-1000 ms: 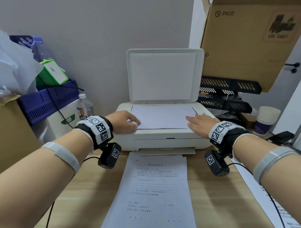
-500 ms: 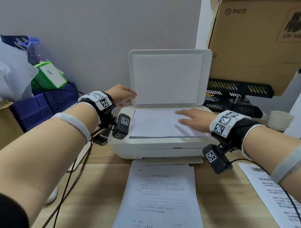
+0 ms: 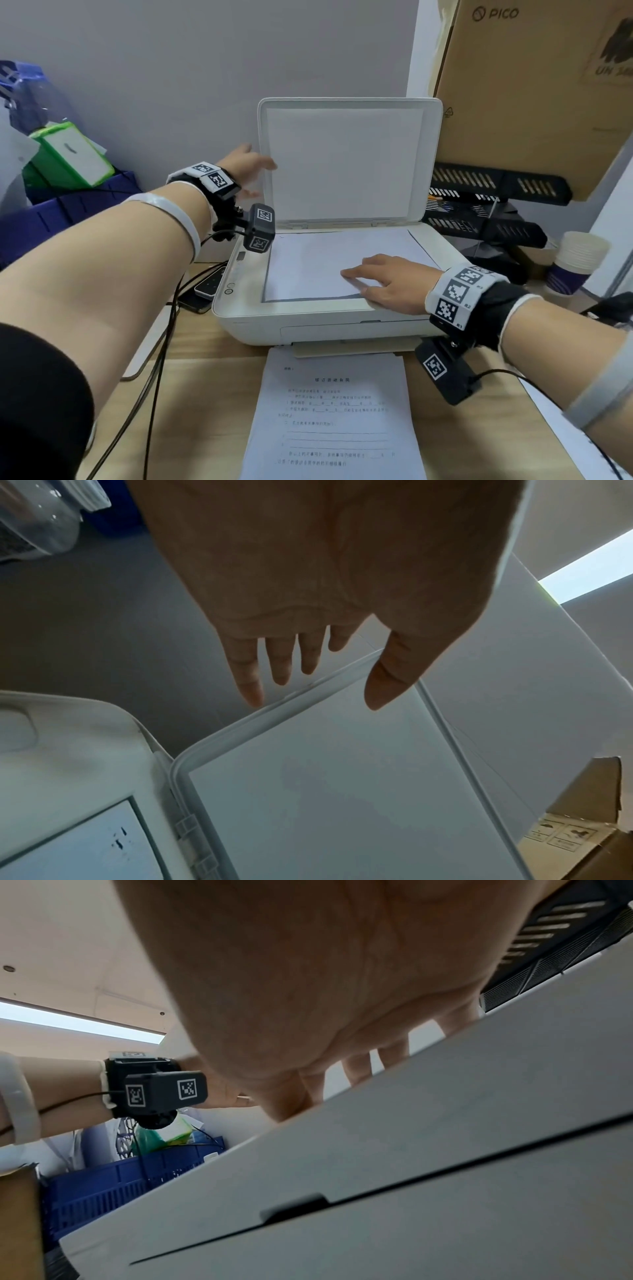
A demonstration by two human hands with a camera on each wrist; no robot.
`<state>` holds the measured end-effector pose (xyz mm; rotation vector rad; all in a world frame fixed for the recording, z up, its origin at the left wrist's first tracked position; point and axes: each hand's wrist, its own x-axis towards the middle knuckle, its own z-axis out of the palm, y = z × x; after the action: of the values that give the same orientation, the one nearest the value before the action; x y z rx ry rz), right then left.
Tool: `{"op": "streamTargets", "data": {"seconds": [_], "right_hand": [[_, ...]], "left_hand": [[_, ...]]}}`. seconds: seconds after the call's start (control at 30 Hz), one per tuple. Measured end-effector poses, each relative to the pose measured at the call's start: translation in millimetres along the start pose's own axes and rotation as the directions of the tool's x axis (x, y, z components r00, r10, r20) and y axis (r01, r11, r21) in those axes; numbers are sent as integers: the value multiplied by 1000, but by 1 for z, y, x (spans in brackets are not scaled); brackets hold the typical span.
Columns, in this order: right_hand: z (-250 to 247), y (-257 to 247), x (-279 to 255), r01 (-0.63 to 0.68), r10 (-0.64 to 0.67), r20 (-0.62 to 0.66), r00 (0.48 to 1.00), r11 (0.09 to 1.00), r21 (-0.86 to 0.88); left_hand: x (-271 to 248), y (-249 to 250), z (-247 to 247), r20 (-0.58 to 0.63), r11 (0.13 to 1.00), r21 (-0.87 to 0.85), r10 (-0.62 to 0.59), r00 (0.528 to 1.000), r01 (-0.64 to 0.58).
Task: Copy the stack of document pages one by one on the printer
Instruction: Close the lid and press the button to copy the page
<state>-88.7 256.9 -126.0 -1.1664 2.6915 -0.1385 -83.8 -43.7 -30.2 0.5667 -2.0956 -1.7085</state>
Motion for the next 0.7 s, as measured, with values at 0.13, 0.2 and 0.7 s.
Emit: {"op": "streamTargets", "data": {"seconds": [0.13,0.2,0.7], "right_hand": [[1,0,1,-2,2,-1,1000,1000,9],[1,0,0,-7,7,-10,1000,1000,5],[-88,-51,24,-40,-239,-749,618,942,-334]], "left_hand": [[2,-1,4,33,1000,-22,-3,999,4],[2,-2,2,30,1000,-26,3,1000,-3],[-79,-33,-20,42,988,-98,123,992,-118]]}}
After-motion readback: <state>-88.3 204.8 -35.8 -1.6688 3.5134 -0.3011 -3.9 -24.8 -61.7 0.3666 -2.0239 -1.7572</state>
